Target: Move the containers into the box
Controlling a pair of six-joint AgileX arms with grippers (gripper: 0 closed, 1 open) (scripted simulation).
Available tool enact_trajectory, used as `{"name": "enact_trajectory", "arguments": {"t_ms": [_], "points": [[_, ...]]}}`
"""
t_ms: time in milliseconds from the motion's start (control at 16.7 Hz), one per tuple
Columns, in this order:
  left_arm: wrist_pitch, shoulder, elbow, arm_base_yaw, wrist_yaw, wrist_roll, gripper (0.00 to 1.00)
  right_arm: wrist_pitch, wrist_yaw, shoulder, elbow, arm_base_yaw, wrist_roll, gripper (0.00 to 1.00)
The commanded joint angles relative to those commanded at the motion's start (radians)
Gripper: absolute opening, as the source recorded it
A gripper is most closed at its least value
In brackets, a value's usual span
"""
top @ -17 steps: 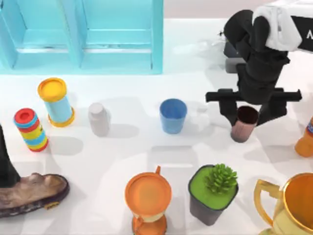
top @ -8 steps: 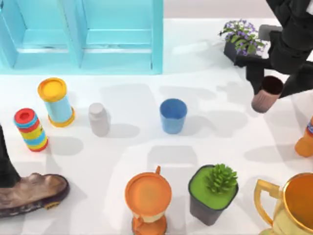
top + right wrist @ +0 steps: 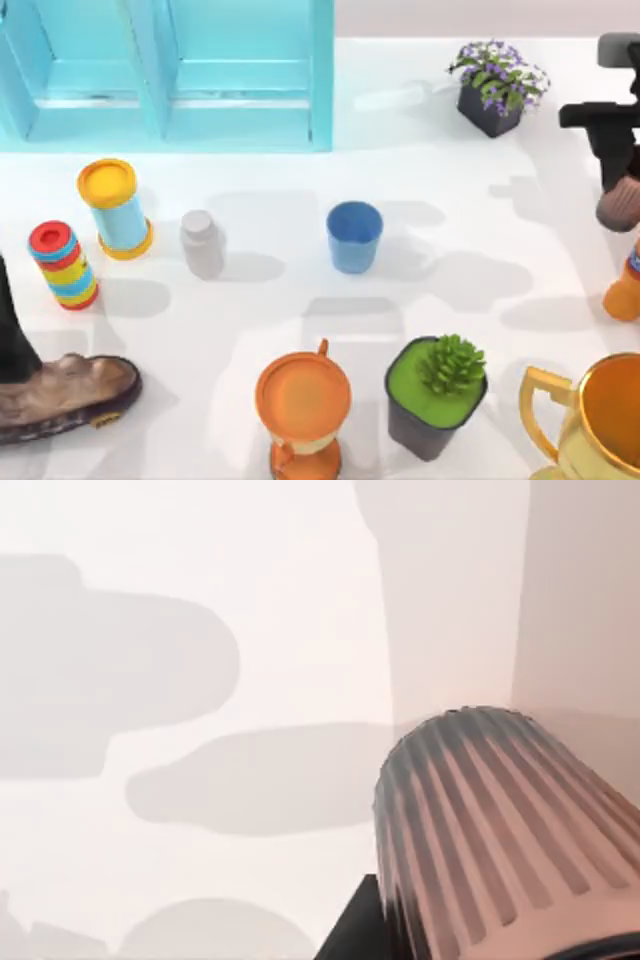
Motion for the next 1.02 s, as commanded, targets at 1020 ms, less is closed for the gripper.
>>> {"name": "enact_trajectory", "arguments": {"t_ms": [1020], "points": [[0.0, 0.0, 0.0, 0.0, 0.0, 0.0, 1.0, 0.08, 0.019, -0.406, 0.024, -0.489, -0.504, 0.0]]}}
